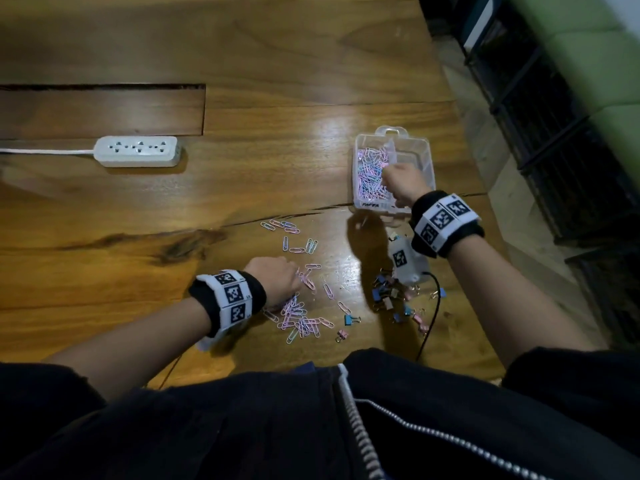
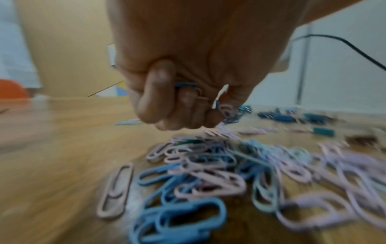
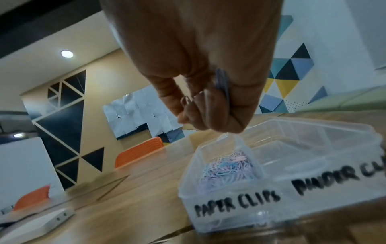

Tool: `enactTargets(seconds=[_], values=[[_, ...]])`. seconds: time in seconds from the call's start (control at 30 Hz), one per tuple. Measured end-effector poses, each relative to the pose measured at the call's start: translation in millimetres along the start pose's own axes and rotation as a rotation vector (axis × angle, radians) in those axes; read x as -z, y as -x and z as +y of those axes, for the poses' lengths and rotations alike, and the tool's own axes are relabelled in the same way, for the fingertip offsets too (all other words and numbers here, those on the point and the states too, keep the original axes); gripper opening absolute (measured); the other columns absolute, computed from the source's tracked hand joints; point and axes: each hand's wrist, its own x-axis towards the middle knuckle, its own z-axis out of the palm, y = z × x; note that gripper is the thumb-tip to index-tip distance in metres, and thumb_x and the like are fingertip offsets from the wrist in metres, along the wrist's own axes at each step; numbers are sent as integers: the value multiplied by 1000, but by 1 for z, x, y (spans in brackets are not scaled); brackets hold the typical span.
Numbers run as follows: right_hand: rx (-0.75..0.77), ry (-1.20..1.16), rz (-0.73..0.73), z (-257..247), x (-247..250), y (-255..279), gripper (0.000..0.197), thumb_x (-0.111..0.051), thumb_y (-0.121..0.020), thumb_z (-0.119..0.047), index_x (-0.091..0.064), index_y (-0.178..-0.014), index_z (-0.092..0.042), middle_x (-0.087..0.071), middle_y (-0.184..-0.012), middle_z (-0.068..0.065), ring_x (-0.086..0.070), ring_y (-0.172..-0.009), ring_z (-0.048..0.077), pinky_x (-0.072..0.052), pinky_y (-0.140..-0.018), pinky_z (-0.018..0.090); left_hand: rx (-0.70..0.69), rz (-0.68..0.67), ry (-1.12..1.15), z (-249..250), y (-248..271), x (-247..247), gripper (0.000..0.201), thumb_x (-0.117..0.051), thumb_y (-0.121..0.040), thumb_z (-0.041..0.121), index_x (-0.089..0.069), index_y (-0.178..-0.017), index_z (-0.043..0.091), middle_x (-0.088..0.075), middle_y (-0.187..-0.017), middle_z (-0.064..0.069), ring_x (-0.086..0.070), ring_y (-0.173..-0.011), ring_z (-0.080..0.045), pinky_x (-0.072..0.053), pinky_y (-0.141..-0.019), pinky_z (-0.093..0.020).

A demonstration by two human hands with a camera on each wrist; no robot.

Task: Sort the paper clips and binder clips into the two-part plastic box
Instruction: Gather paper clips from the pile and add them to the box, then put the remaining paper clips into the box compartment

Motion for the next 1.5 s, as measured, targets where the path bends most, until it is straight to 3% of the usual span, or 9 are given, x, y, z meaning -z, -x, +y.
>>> enactTargets(seconds=[0.3, 0.37, 0.47, 0.6, 0.77, 0.87, 1.03, 1.23, 1.5], values=[[-17, 92, 39, 0, -9, -39, 27, -48, -89, -7, -56, -112, 5, -64, -99, 18, -63, -82, 23, -54, -65, 18, 189, -66, 1355, -11, -26, 61, 34, -26, -93, 16, -31, -59, 16, -34, -35, 8, -26, -25, -4, -18, -34, -12], [6, 93, 20, 4, -11, -38, 41, -42, -91, -4, -42, -131, 3, -50, -131, 20, -59, -79, 15, -49, -59, 7, 180, -64, 1535, -2, -41, 82, 30, -25, -91, 13, -34, -62, 15, -39, -32, 7, -28, -25, -4, -17, -33, -9], [72, 14, -8, 10, -8, -31, 38, -33, -95, -4, -43, -130, 2, -38, -143, 15, -52, -110, 20, -44, -88, 17, 139, -62, 1595, 22, -65, 113, 31, -25, -90, 11, -37, -61, 13, -43, -32, 5, -35, -25, -6, -22, -32, -8], [77, -230, -62, 23, 0, -20, 39, -30, -97, -14, -38, -134, -4, -39, -140, 13, -38, -128, 25, -32, -108, 36, 177, -15, 1625, 56, -93, 142, 25, -29, -90, 5, -43, -70, 7, -48, -61, -6, -48, -43, -15, -41, -34, -16], [70, -363, 78, 24, 7, -13, 34, -29, -97, -14, -43, -125, -1, -51, -94, -2, -49, -82, 11, -45, -76, 23, 231, 65, 1715, 75, -114, 149, 52, -47, -86, 23, -39, -132, 2, -43, -139, -18, -51, -113, -27, -45, -67, -29], [62, -304, 78, 31, 5, 2, 25, -38, -93, -7, -51, -114, -1, -49, -82, -5, -48, -73, 9, -44, -68, 21, 173, 72, 1652, 75, -113, 146, 49, -44, -90, 18, -38, -134, -1, -47, -128, -12, -37, -132, -29, -35, -102, -38], [109, 311, -228, 57, -19, 50, 7, -57, -83, -9, -59, -90, -11, -58, -91, 4, -55, -90, 21, -48, -80, 31, 45, 169, 1219, 44, -93, 131, 13, -44, -92, 11, -56, -90, 7, -49, -81, 0, -45, -71, -13, -41, -69, -25], [191, 808, -228, 71, -49, 73, 26, -48, -82, 2, -53, -107, -3, -50, -113, 16, -50, -105, 30, -42, -82, 33, 130, 111, 263, -9, -59, 70, 40, -48, -90, 14, -47, -130, 13, -43, -132, -14, -39, -124, -29, -36, -103, -39], [238, 554, -259, 52, -83, 78, 23, -44, -85, 5, -57, -102, -2, -57, -109, 15, -54, -103, 27, -39, -78, 24, 141, 226, 342, -7, -30, 19, 32, -48, -91, 15, -49, -122, 7, -44, -126, -12, -41, -119, -26, -38, -100, -34]])
